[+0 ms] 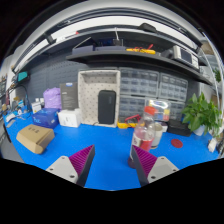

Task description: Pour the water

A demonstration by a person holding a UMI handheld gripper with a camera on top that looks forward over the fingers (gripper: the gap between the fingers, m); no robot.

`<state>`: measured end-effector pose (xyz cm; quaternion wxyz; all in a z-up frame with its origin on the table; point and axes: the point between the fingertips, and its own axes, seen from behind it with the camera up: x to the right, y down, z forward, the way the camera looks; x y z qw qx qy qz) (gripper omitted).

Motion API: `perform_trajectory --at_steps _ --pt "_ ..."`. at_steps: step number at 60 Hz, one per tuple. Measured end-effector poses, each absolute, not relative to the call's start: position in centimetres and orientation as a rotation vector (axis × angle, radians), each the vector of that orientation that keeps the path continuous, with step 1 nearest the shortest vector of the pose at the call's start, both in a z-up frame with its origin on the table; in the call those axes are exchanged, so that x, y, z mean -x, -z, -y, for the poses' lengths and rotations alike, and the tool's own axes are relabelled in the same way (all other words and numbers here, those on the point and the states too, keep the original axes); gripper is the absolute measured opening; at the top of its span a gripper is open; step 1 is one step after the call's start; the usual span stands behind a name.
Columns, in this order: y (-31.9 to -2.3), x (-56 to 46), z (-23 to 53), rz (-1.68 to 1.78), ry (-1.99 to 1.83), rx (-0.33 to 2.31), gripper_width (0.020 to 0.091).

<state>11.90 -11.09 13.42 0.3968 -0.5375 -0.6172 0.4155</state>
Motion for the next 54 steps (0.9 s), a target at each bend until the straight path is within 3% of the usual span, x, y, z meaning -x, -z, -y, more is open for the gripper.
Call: perform_trajectory --at_steps 21,43,52,53,54 --pt "-9.0 -8.8 0.9 1.466 -0.949 1.468 0.0735" --pt "-7.9 -1.1 2.4 1.508 -1.049 1.381 0.0748" --pt "-7.7 0.3 2.0 1.453 -1.046 1.350 0.0644" --pt "-7.7 0.4 1.9 1.440 -1.047 1.354 0.0575" --pt "-7.8 0.4 1.9 1.429 -1.059 1.358 0.0574"
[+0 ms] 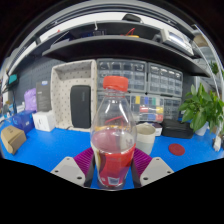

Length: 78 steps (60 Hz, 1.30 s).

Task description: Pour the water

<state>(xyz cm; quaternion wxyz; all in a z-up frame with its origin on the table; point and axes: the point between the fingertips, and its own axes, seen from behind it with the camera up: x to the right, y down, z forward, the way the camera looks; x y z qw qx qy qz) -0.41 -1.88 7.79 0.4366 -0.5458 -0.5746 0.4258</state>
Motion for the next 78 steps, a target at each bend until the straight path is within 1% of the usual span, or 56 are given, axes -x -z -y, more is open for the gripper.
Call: perform_trajectory --at_steps 6,11,12,13,14,25,33,40,45,52,60,66,78 --pt "-8.0 0.6 1.9 1.401 -1.113 1.330 0.0538" --pt "-8.0 0.5 2.1 1.422 -1.119 1.304 0.0469" --pt "-8.1 0.5 2.2 1.424 -1.115 1.305 0.0461" --pt "-8.1 0.5 2.1 1.424 -1.117 1.303 0.0470" --pt "-8.0 0.7 2.2 1.422 -1.125 1.299 0.0446" --pt "-8.0 0.8 2.6 1.457 -1.095 1.274 0.0442" --pt "-8.2 1.5 4.4 1.468 -1.146 1.341 0.0443" --pt "-9.0 3.1 6.6 1.399 -1.287 1.540 0.0443" --pt "-9.9 4.5 7.8 1.279 -1.414 1.736 0.0443" --pt "-11.5 6.6 7.6 1.033 -1.589 2.006 0.0444" --pt "-13.0 8.8 6.5 0.655 -1.787 2.290 0.0445" --pt "-13.8 10.1 5.8 0.408 -1.886 2.432 0.0448" --pt "-15.4 12.0 6.1 0.173 -2.052 2.555 0.0447"
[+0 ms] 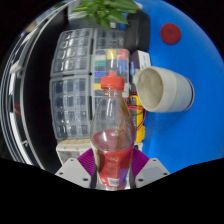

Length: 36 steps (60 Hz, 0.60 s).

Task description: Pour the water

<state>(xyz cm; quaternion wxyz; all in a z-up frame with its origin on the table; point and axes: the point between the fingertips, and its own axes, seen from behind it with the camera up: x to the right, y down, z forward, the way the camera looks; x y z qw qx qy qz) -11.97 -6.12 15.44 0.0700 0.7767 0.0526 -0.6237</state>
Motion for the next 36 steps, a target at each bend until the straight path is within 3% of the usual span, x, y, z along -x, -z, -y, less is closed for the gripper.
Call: perform_trajectory --at_steps 18,29,36 --pt "-15.6 13.2 5.9 0.181 1.732 -2.174 0.0447" --pt "-15.1 12.7 6.2 0.012 1.769 -2.232 0.0448" --pt "-16.3 12.5 4.9 -0.306 1.918 -2.325 0.0448"
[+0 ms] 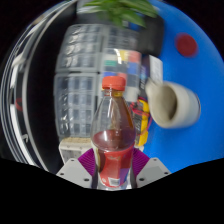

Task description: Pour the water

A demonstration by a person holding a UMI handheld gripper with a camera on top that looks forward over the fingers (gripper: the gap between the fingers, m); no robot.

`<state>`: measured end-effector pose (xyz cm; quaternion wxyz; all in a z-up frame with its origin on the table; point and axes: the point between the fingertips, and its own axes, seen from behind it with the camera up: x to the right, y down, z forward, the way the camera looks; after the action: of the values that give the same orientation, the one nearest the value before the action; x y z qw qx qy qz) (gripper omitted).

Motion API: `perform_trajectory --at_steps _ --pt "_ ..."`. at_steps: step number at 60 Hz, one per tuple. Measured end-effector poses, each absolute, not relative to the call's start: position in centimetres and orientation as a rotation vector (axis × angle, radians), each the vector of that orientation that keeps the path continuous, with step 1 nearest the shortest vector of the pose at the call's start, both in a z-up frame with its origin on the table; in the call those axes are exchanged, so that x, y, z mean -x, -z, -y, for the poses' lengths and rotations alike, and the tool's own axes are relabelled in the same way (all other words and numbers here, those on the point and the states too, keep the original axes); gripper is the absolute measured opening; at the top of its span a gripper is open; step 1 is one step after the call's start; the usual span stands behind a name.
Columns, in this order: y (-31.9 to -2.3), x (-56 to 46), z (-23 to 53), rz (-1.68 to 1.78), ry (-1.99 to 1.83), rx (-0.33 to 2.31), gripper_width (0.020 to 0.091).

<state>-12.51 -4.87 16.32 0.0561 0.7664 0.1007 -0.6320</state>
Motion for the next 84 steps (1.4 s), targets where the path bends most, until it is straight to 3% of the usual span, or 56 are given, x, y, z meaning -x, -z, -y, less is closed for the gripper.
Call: perform_trajectory --at_steps 18,24,30,40,59,68,77,81,84 --pt "-27.2 11.0 -8.2 -1.328 2.356 -2.628 0.0452" --pt "-27.8 10.5 -13.8 -1.573 2.385 -2.768 0.0450" --pt "-25.6 10.1 -18.8 -1.874 2.249 -2.899 0.0449" --pt "-19.0 10.7 -24.1 -2.206 2.003 -2.930 0.0451" --pt "-8.5 11.9 -26.8 -2.401 1.805 -2.840 0.0452" --pt "-8.8 11.6 -26.6 -2.355 1.936 -2.827 0.0473" --pt "-8.5 12.0 -26.7 -2.378 1.844 -2.852 0.0574" --pt "-7.4 11.6 -26.5 -2.393 1.740 -2.851 0.0694" --pt "-7.3 11.1 -26.1 -2.411 1.713 -2.851 0.0737"
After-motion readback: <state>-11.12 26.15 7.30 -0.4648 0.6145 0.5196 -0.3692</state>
